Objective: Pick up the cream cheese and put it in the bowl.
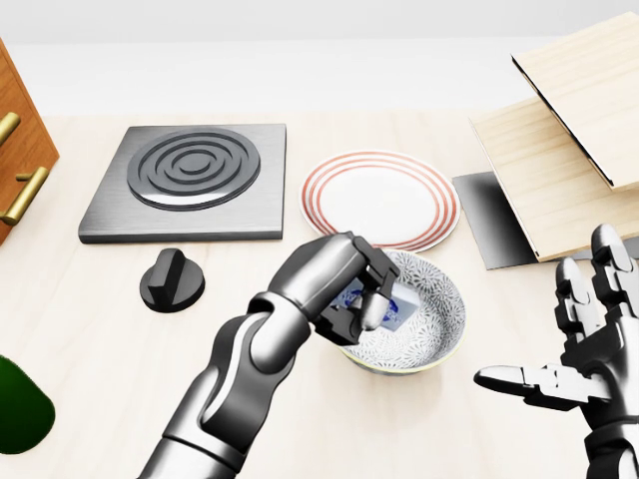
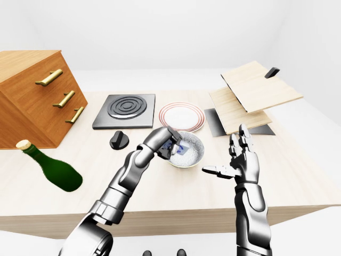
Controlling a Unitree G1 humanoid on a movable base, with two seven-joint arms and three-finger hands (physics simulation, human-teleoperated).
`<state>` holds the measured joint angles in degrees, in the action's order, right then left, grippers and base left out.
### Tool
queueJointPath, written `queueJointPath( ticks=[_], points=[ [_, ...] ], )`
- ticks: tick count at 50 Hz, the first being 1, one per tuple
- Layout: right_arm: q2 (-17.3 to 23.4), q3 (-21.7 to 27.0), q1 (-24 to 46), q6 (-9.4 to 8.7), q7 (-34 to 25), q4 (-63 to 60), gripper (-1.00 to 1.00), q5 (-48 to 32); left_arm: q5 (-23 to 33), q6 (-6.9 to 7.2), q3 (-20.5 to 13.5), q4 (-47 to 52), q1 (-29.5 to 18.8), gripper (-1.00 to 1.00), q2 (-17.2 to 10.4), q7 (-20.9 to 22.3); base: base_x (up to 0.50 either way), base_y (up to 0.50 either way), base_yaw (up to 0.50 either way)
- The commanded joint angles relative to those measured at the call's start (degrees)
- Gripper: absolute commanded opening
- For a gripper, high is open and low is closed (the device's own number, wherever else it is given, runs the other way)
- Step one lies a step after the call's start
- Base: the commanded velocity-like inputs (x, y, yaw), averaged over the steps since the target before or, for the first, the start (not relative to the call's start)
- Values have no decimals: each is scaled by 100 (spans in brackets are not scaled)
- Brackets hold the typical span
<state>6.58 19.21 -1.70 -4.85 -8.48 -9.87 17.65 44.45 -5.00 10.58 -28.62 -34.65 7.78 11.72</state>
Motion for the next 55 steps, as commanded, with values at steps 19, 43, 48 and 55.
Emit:
queueJointPath(
  ticks=[19,43,48,55],
  points=[
    [0,31,-48,21,-69,-12,100,64,539,0,-3,-625,-177,-100,90,-599,0,0,0],
    [-13,24,-61,67,-127,13,100,61,617,0,-31,-766,-307,100,109,-732,0,0,0],
    [-20,-8,-50,108,-134,68,100,30,617,0,-41,-768,-341,100,104,-753,0,0,0],
    [-20,-34,-45,132,-130,104,100,7,454,0,-149,-337,-476,100,108,-438,0,0,0]
  ],
)
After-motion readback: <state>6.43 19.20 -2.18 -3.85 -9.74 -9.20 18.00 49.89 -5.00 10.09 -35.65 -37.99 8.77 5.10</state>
